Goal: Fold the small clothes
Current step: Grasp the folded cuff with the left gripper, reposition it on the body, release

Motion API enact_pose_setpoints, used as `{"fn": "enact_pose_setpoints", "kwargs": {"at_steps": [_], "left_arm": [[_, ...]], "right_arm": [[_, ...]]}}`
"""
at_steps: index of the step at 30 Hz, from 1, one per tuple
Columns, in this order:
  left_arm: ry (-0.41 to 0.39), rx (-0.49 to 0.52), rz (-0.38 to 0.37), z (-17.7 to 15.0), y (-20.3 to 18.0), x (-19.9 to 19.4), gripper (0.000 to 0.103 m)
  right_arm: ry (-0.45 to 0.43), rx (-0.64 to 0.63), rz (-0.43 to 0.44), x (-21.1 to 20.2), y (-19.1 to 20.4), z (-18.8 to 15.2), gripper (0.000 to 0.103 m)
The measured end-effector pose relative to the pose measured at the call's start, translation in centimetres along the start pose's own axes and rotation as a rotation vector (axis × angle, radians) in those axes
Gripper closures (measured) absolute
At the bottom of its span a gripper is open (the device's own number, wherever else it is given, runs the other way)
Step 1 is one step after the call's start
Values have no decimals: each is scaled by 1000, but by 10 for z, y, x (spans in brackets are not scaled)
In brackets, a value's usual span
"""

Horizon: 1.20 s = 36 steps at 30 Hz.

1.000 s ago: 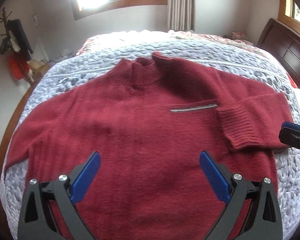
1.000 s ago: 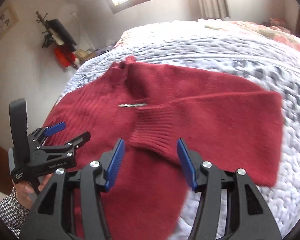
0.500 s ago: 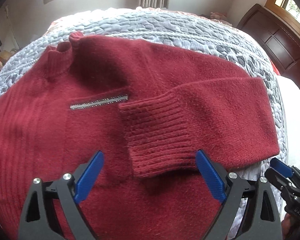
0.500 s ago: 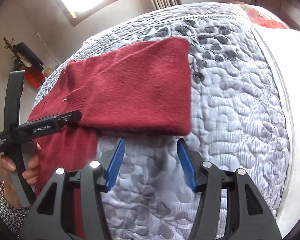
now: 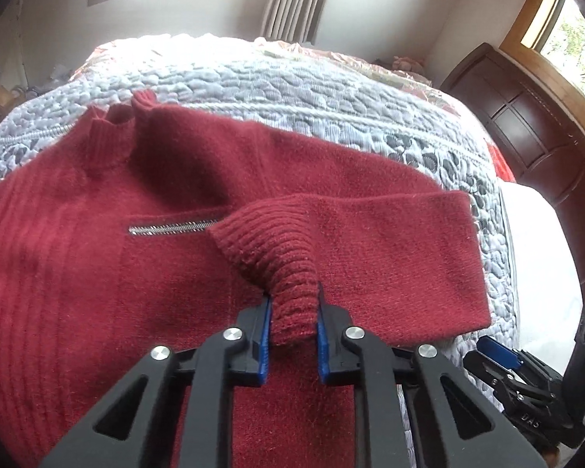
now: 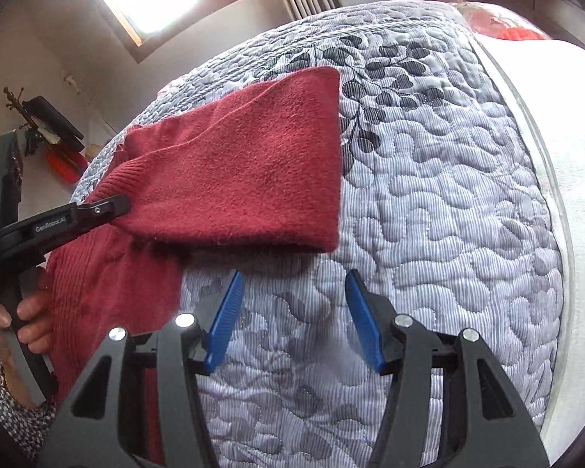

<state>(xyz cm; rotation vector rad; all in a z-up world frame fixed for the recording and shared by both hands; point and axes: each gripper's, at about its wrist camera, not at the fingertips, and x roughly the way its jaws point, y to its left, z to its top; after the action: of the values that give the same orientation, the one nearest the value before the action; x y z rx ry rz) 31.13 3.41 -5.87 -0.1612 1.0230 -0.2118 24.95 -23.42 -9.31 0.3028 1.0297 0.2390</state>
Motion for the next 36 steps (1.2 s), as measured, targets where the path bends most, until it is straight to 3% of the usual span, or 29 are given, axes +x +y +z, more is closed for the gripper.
{"fn": "enact_pose_setpoints", "kwargs": {"at_steps": [4,14,19,27,32,36], "left_arm": [[-80,-7,-11,3,20,-34,86],[-192,-54,165,19,127,-82,86],[-185,-100,225,17,176,-80,86],[-160,-159,219,5,221,-76,85],[-90,-168,226,-2,241,-49,83],[-35,-185,236,-10,254,-20,80]], "right_arm": [[-7,-1,7,-6,2,0,48],[-8,-42,50,-1,40,6,46],[12,-42,110,17,66,20,42],[74,-50,122,57,107,35,41],[112,-52,46,80,104,27,60],[107,-42,55,81,100,22,61]]}}
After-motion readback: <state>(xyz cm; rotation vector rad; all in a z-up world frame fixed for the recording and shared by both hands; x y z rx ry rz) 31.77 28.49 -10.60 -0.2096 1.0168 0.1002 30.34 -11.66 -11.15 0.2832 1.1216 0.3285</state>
